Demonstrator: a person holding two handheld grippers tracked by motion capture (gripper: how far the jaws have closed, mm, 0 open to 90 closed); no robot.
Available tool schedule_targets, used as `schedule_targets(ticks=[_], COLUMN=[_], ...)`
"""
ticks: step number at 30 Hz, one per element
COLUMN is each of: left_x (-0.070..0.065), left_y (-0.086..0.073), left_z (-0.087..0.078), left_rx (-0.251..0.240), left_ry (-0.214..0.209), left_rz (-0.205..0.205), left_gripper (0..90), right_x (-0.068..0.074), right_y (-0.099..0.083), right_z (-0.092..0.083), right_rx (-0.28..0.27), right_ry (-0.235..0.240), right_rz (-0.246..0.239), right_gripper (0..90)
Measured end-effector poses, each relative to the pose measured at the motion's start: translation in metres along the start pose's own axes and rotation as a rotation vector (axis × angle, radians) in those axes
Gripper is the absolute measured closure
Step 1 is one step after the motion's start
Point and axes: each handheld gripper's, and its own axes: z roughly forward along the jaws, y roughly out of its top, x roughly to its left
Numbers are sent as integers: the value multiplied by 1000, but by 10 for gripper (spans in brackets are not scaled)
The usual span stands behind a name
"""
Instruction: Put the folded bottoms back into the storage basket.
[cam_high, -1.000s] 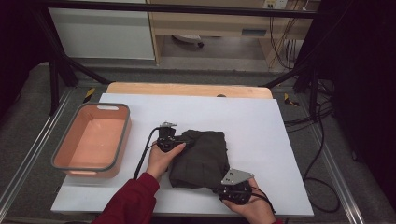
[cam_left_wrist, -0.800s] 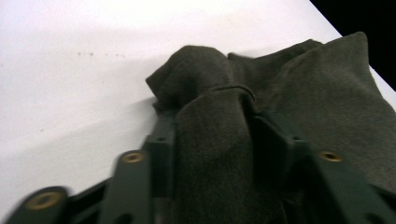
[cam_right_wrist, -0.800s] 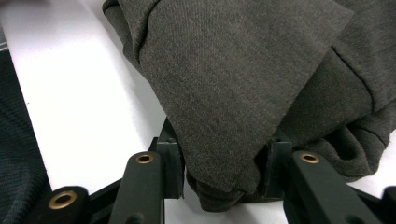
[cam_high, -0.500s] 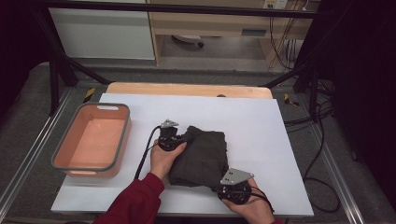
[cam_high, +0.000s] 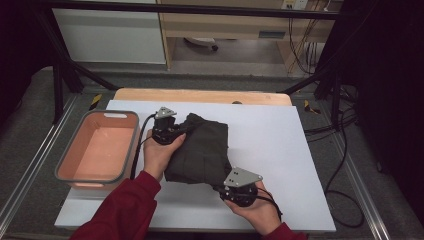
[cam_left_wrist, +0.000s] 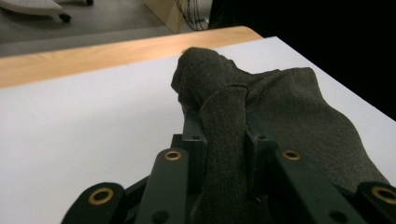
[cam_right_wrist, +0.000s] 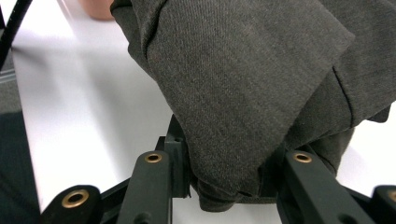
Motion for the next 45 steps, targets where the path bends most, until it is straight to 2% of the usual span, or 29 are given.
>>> schedule_targets(ticks=[1, 2, 3, 11, 12, 16, 20, 38, 45], left_x=[2, 5, 8, 28, 31, 43, 55, 113, 129], left_y=[3, 6, 9, 31, 33, 39, 44, 50, 51], left_z=[-4, -7, -11, -40, -43, -55, -68, -130, -150], left_rx=[-4, -9, -12, -40, -44, -68, -76, -160, -170], left_ry=[7, 14, 20, 60, 64, 67, 84, 178, 213], left_rz=[4, 4, 6, 29, 27, 3, 6, -3, -7], left_gripper=[743, 744, 744, 743, 743, 742, 741, 741, 741], right_x=[0, -1, -1, -1, 0, 1, 3, 21, 28], right_y=[0, 8, 8, 41, 49, 60, 73, 137, 153], right_z=[0, 4, 4, 21, 26, 32, 42, 95, 111], right_rx=[0, -11, -11, -49, -55, -64, -70, -91, -111], right_ry=[0, 4, 4, 28, 32, 41, 49, 98, 126], right_rz=[0, -5, -5, -27, -34, -40, -51, -145, -146], right_gripper=[658, 658, 658, 657, 657, 657, 657, 656, 655])
